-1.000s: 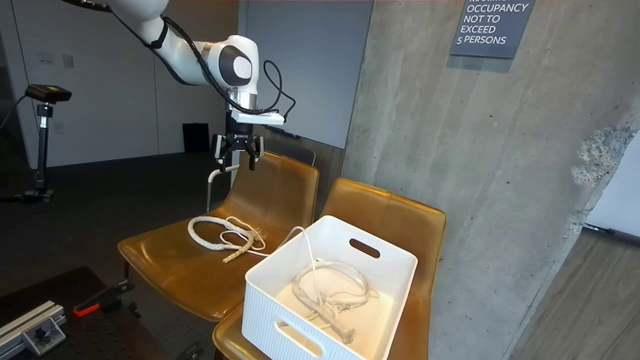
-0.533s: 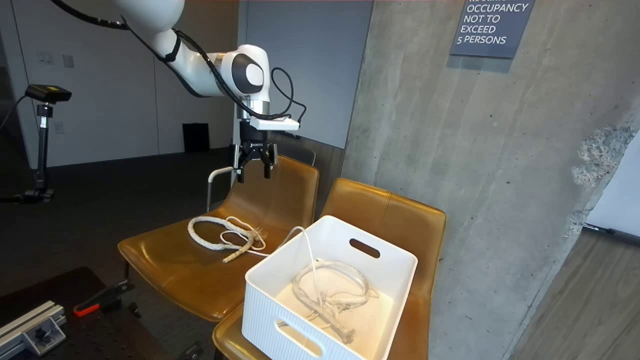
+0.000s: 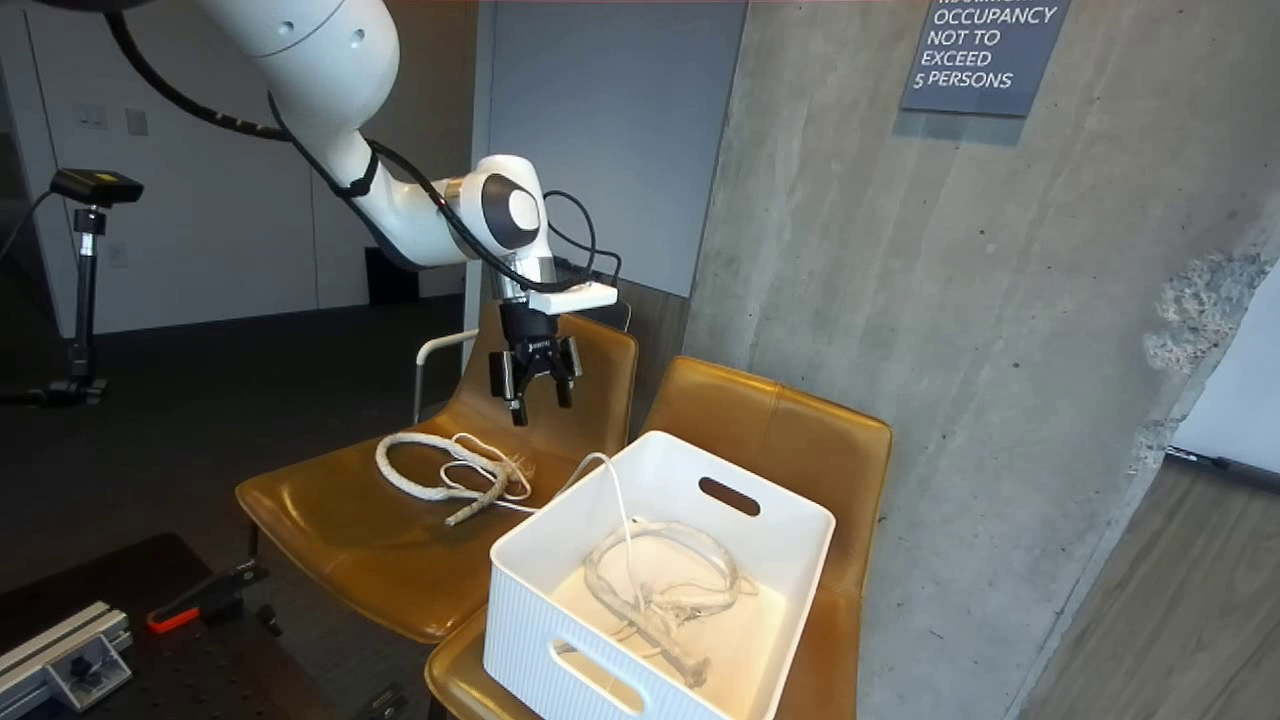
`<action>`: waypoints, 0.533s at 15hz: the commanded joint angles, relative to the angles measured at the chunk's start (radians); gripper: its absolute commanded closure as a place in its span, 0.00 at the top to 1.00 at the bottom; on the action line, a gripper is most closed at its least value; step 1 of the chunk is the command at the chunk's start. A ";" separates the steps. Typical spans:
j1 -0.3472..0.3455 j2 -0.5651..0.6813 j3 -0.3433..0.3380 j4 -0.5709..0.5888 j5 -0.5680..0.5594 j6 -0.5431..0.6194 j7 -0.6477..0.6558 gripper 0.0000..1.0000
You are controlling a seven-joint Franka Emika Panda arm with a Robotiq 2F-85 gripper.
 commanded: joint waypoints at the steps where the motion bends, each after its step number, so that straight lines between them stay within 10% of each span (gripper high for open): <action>1: -0.006 0.030 -0.024 -0.014 -0.069 0.048 -0.022 1.00; 7: -0.024 0.083 -0.069 -0.001 -0.154 0.069 -0.021 1.00; 8: -0.028 0.089 -0.073 -0.001 -0.164 0.073 -0.017 0.85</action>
